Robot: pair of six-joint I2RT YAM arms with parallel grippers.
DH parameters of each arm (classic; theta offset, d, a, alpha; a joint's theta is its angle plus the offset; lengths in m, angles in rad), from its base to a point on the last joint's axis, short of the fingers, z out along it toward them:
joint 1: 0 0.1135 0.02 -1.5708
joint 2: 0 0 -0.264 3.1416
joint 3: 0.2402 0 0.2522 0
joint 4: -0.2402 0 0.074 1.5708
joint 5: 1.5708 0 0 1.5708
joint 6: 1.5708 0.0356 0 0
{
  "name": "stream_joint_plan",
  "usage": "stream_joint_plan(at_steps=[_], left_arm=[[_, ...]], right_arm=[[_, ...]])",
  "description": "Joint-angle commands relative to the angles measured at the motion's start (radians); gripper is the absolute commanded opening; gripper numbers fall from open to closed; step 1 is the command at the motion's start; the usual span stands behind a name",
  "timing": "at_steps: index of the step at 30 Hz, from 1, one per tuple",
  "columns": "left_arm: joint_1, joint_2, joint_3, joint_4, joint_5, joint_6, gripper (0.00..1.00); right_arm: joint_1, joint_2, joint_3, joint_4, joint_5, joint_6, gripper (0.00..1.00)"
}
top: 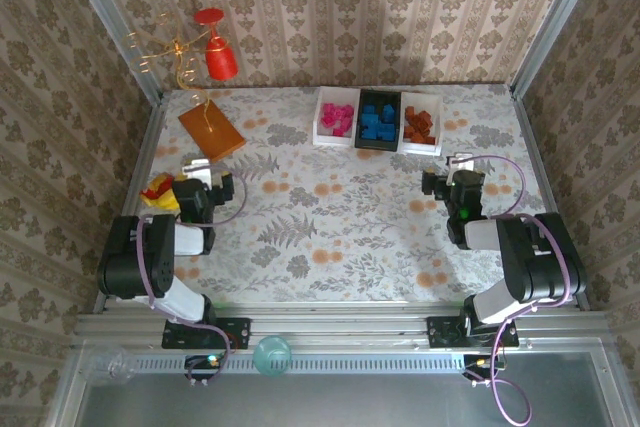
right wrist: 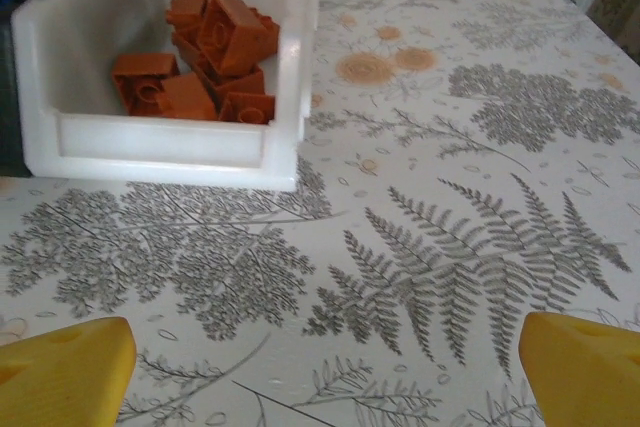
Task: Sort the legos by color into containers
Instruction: Reset both arms
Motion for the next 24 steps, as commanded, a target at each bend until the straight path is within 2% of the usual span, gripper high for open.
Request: stream_joint_plan(at_steps=[1,24], left_arm=[[-0.006,0.004,0.024,-0.012,-0.003,0.045,1.0],[-0.007,0.005,0.024,-0.011,-0.002,0.047,1.0]], right_arm=[[-0.001,0.002,0.003,0.057,-0.032,0.013,1.0],[0.013,0.003,-0.005,0.075,-0.047,-0.01,1.0]])
